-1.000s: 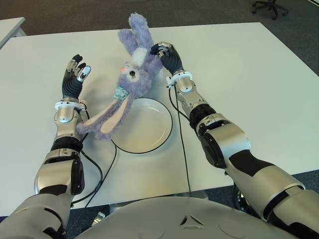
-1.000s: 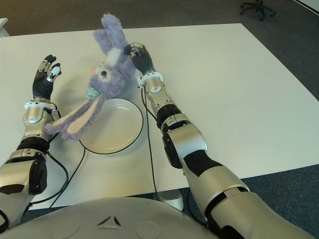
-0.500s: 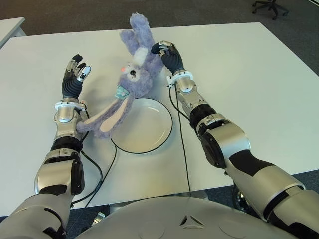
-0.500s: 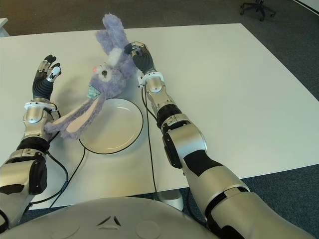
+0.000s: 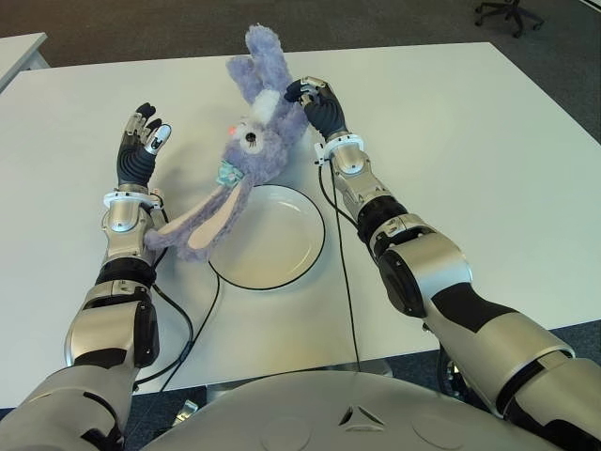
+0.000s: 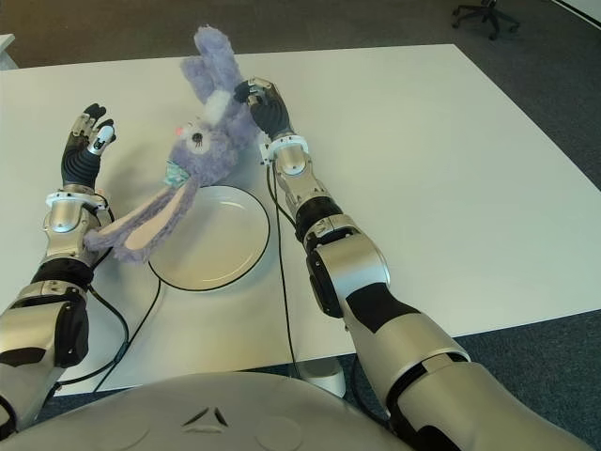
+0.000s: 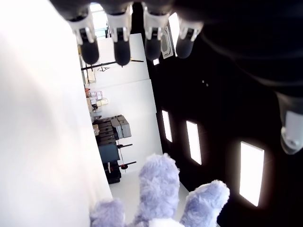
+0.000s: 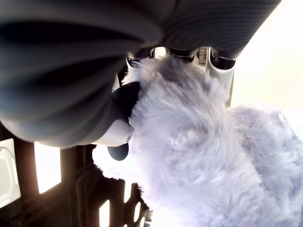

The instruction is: Put the doll into the plate.

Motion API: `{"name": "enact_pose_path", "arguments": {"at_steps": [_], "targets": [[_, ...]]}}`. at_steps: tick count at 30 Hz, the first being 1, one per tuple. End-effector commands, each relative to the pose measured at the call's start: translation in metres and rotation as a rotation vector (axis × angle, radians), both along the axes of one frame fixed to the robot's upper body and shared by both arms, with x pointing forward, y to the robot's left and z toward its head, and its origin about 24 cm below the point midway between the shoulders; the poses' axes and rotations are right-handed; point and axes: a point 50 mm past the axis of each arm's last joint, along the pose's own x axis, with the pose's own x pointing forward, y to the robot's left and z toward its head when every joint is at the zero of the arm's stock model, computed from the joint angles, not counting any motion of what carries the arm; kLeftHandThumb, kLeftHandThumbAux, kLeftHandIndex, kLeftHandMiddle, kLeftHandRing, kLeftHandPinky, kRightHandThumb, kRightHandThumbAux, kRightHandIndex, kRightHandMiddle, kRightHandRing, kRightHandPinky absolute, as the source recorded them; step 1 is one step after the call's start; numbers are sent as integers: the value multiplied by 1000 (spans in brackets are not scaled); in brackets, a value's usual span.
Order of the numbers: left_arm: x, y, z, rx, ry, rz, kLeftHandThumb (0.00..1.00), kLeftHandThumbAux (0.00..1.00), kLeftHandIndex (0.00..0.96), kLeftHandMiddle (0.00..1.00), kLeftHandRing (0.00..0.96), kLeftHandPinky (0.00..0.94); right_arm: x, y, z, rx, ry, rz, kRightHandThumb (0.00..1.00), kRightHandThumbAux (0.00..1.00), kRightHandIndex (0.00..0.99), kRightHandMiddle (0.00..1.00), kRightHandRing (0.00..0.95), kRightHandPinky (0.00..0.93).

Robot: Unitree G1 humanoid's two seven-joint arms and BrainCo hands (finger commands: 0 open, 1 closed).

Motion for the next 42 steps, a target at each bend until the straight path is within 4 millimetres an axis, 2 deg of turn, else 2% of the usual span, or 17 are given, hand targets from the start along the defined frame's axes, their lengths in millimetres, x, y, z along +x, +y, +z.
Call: {"name": "enact_pose_path", "arguments": {"at_steps": [1, 7, 8, 9, 10, 11, 12, 14, 20, 21, 24, 33, 42], "targets": [[-34, -14, -58, -49, 207, 1, 0, 453, 0, 75, 91, 103, -23, 56, -10, 114, 98, 125, 1000, 669, 378, 432, 493, 532], [-34, -14, -58, -47, 208, 4, 0, 455, 0, 71, 87, 101, -22, 56, -13, 76, 124, 138, 1000, 673, 368, 442, 470, 460], [-33, -13, -58, -46, 209, 6, 0, 451, 0, 72, 86, 105, -22, 57, -13, 69, 134, 146, 953, 669, 390, 444, 467, 332], [-33, -13, -58, -45, 210, 8, 0, 450, 0, 72, 86, 106, -21, 57, -14, 62, 146, 156, 941, 668, 396, 444, 467, 299], [-33, -13, -58, -44, 210, 9, 0, 448, 0, 72, 86, 104, -21, 57, -14, 58, 153, 162, 860, 682, 402, 446, 337, 263], [-33, -13, -58, -44, 211, 9, 0, 448, 0, 72, 86, 104, -21, 57, -15, 54, 164, 171, 846, 684, 403, 446, 315, 257], [-33, -13, -58, -45, 211, 10, 0, 446, 0, 71, 85, 100, -21, 57, -15, 51, 172, 177, 742, 707, 402, 299, 255, 212], [-33, -13, -58, -47, 212, 11, 0, 445, 0, 69, 83, 97, -21, 58, -16, 36, 183, 185, 711, 714, 402, 242, 223, 193], [-33, -12, -57, -49, 210, 12, 0, 446, 0, 73, 86, 106, -21, 58, -19, 1, 203, 187, 703, 714, 402, 186, 176, 185], [-33, -12, -57, -49, 210, 12, 0, 445, 0, 75, 87, 107, -21, 58, -20, -2, 206, 187, 670, 610, 215, 178, 170, 183], [-33, -12, -57, -49, 208, 12, 0, 443, 0, 75, 88, 107, -21, 58, -20, -12, 219, 189, 653, 571, 147, 170, 164, 180], [-33, -11, -56, -47, 208, 15, 0, 443, 0, 70, 83, 96, -22, 59, -24, -62, 235, 207, 572, 546, 104, 140, 139, 166], [-33, -10, -57, -52, 213, 16, 0, 441, 0, 70, 84, 97, -24, 60, -30, -113, 264, 218, 531, 551, 97, 141, 144, 176]]}}
